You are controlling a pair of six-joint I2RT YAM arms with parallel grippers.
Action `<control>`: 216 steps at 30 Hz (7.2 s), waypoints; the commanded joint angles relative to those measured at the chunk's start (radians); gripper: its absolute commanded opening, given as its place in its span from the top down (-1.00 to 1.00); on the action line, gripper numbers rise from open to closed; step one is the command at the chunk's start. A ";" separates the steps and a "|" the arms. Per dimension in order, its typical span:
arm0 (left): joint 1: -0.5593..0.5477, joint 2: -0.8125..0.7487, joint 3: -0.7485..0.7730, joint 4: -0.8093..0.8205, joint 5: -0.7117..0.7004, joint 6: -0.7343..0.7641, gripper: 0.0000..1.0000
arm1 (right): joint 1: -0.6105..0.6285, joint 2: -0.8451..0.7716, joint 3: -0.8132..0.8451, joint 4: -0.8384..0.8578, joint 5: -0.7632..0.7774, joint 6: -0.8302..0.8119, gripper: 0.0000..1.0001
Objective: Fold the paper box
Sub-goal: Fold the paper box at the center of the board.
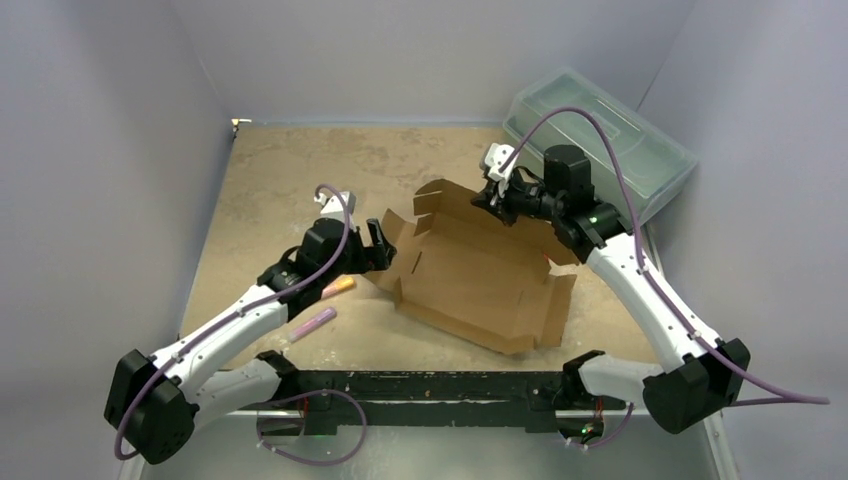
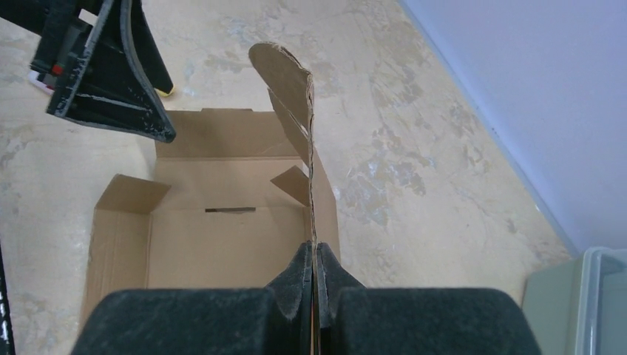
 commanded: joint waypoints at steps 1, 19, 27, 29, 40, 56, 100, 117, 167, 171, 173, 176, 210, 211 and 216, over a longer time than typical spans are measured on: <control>0.039 0.015 -0.076 0.102 -0.071 0.132 -0.81 | -0.013 -0.033 0.006 0.025 -0.022 -0.017 1.00; 0.172 0.314 -0.006 0.368 0.133 0.223 0.00 | -0.032 -0.034 0.025 0.005 -0.071 -0.021 1.00; 0.184 0.331 -0.005 0.426 0.236 0.269 1.00 | -0.032 -0.005 0.065 -0.008 -0.026 -0.016 1.00; 0.184 0.317 -0.020 0.462 0.268 0.295 1.00 | -0.033 0.008 0.093 -0.018 -0.016 -0.013 1.00; 0.183 0.188 -0.148 0.655 0.269 0.397 1.00 | -0.056 0.079 0.189 -0.060 0.016 0.020 1.00; 0.077 0.238 -0.024 0.584 0.144 0.516 1.00 | -0.135 0.142 0.250 -0.082 -0.322 0.164 1.00; -0.051 0.282 0.124 0.545 0.106 0.860 1.00 | -0.122 0.166 0.387 -0.182 -0.223 0.104 1.00; -0.029 0.315 0.052 0.676 0.106 0.866 1.00 | -0.094 0.195 0.362 -0.279 -0.212 -0.084 1.00; -0.024 0.215 -0.046 0.844 0.272 0.758 1.00 | 0.012 0.373 0.684 -0.559 -0.090 -0.433 1.00; -0.020 0.221 -0.086 0.883 0.247 0.755 1.00 | 0.013 0.366 0.627 -0.505 -0.053 -0.401 1.00; -0.011 0.253 -0.088 0.905 0.245 0.750 1.00 | 0.013 0.377 0.623 -0.507 -0.034 -0.398 1.00; 0.011 0.319 -0.056 0.911 0.249 0.734 1.00 | 0.013 0.389 0.615 -0.505 -0.009 -0.392 1.00; 0.068 0.405 -0.025 0.886 0.438 0.745 1.00 | 0.012 0.331 0.474 -0.410 0.007 -0.262 0.80; 0.068 0.418 -0.012 0.868 0.446 0.742 1.00 | 0.013 0.329 0.464 -0.401 0.020 -0.260 0.79; 0.069 0.484 0.062 0.792 0.444 0.726 1.00 | 0.011 0.322 0.421 -0.327 0.087 -0.201 0.81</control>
